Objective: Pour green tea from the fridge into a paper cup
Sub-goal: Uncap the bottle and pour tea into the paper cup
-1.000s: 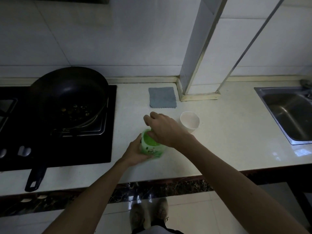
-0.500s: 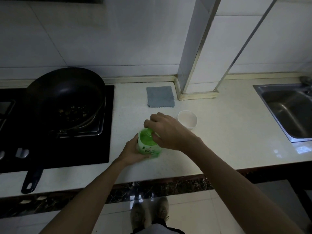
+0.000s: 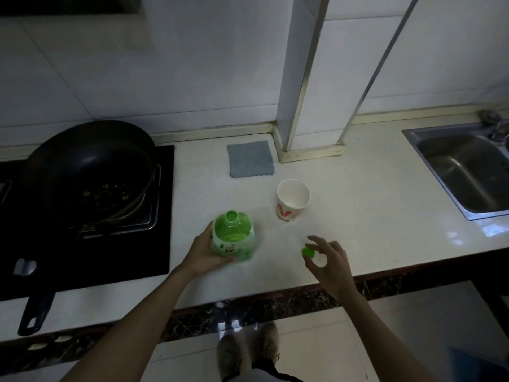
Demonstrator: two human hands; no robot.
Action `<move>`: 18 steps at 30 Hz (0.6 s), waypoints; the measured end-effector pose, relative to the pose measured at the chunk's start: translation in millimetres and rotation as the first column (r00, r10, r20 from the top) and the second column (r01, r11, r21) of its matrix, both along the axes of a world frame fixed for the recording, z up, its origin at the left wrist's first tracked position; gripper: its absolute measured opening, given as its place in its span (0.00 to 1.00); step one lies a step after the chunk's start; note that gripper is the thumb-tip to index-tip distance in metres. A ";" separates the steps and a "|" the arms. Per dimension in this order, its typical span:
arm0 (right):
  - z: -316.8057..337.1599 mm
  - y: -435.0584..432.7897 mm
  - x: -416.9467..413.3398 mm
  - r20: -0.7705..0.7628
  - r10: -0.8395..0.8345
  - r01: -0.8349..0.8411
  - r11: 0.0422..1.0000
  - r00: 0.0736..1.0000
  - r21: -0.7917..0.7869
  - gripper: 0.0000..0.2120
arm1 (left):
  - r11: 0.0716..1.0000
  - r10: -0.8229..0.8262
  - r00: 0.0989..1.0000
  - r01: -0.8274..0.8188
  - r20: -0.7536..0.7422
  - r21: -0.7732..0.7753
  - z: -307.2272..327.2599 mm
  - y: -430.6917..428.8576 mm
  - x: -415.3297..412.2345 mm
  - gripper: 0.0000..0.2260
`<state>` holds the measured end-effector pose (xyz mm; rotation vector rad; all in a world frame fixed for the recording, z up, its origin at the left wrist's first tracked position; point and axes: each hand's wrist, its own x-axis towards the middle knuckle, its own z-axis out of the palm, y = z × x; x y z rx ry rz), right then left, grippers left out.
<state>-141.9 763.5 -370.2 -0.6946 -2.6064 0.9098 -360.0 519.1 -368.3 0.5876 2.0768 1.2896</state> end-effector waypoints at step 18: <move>-50.2 38.9 9.4 0.170 -0.123 0.108 0.989 0.978 0.096 0.20 | 0.993 0.102 0.994 -0.100 0.029 -0.062 -1.8 4.3 8.6 0.41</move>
